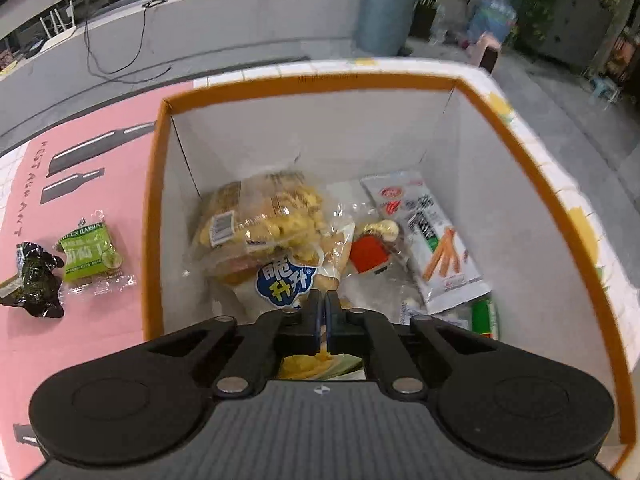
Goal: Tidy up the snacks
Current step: 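Lower the bread packet into the orange box and open the left gripper, then move both grippers back over the seaweed and raisin packets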
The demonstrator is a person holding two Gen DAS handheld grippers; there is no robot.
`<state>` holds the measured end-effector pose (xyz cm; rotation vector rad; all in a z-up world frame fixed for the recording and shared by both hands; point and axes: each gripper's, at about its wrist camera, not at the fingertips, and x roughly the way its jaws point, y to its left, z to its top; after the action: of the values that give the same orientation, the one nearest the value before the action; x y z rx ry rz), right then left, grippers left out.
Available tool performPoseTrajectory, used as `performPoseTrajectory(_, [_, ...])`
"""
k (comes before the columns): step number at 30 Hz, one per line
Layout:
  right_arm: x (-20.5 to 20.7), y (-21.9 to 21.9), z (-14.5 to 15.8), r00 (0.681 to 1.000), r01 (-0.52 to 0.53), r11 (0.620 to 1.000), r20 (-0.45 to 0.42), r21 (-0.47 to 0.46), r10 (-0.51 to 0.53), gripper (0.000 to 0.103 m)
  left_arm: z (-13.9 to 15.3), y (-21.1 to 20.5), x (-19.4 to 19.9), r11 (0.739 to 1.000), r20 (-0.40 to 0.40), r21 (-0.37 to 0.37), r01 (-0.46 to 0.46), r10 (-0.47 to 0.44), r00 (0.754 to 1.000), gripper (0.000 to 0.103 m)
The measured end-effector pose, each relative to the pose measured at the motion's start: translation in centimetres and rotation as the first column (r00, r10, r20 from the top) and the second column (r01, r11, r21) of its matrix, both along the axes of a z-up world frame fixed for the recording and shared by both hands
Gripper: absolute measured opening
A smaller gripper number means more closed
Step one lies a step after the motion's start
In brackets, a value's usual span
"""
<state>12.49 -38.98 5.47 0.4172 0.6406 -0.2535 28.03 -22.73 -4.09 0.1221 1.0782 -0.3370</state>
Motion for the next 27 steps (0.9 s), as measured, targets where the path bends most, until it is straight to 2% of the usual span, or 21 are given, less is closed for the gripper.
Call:
performPoseTrajectory(2, [0.1,0.0,-0.1,1.0,0.0,1.0,-0.006,-0.004,0.0,0.083,-0.4,0.1,0.9,0.998,-0.058,-0.03,-0.059,0.057,0.997,0.005])
performPoseTrajectory(3, [0.1,-0.1,-0.2,1.0,0.002,1.0,-0.008,-0.002,-0.002,0.083,-0.8,-0.1,1.2,0.997,-0.072,-0.02,-0.072,0.07,0.995,0.005])
performPoseTrajectory(6, [0.0,-0.2,-0.3,1.0,0.005,1.0,-0.01,0.003,-0.005,0.083,-1.6,-0.8,1.6,0.997,-0.066,0.0,-0.079,0.079,0.995,0.005])
performPoseTrajectory(10, [0.1,-0.1,-0.2,1.0,0.004,1.0,-0.008,-0.001,-0.004,0.083,-1.8,0.2,2.2,0.989,-0.111,-0.1,-0.107,0.096,0.989,0.003])
performPoseTrajectory(13, [0.1,-0.1,-0.2,1.0,0.002,1.0,-0.009,-0.006,-0.002,0.083,-1.3,0.7,1.5,0.981,-0.139,-0.163,-0.104,0.081,0.987,0.009])
performPoseTrajectory(16, [0.2,0.1,-0.1,1.0,0.003,1.0,-0.005,-0.004,-0.003,0.083,0.0,1.6,0.2,0.967,-0.084,-0.251,-0.03,0.009,0.996,0.031])
performPoseTrajectory(18, [0.1,0.2,0.0,1.0,0.002,1.0,0.002,-0.003,-0.002,0.083,1.2,2.4,-0.7,0.959,-0.044,-0.281,-0.021,0.009,0.999,0.033])
performPoseTrajectory(23, [0.3,0.8,0.0,1.0,-0.015,1.0,0.006,-0.018,0.015,0.083,4.7,5.4,-3.2,0.947,0.086,-0.322,0.001,0.028,0.996,0.05])
performPoseTrajectory(27, [0.4,1.9,0.3,0.997,-0.077,0.997,0.03,-0.002,0.077,0.083,7.8,8.0,-4.8,0.961,0.172,-0.275,0.016,0.033,0.985,0.051])
